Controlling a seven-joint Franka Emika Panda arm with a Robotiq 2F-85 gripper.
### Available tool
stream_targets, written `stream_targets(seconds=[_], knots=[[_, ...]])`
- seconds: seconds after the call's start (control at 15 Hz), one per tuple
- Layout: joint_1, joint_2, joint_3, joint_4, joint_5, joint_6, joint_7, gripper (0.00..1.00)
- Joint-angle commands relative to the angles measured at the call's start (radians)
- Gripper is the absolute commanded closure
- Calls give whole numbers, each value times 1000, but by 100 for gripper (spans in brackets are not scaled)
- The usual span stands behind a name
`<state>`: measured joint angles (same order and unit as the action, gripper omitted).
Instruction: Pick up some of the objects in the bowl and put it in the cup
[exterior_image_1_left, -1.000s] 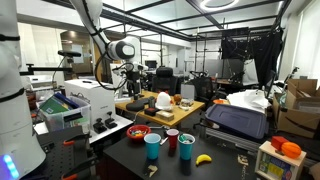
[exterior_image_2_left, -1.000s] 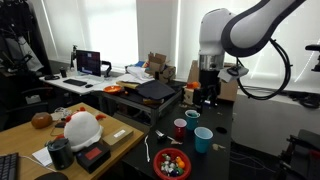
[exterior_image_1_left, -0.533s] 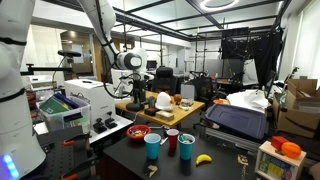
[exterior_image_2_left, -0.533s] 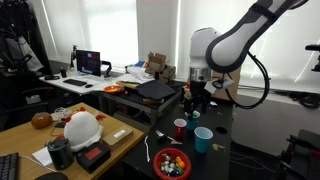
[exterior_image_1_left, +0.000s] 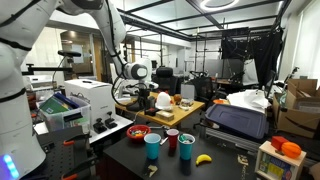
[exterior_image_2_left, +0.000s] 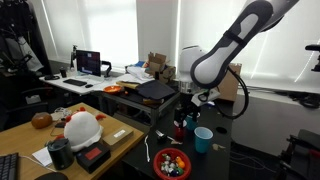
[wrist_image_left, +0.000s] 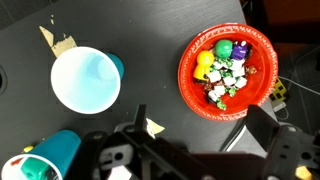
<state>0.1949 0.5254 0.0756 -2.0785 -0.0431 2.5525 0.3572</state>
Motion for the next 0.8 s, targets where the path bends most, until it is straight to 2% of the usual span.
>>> stream_targets(seconds=[0.0,0.4,0.73], knots=[[40,88,-21,65,17,25,22,0],[82,206,-13,106,63,60,27,0],[87,278,-11,144,121,81,25,0]])
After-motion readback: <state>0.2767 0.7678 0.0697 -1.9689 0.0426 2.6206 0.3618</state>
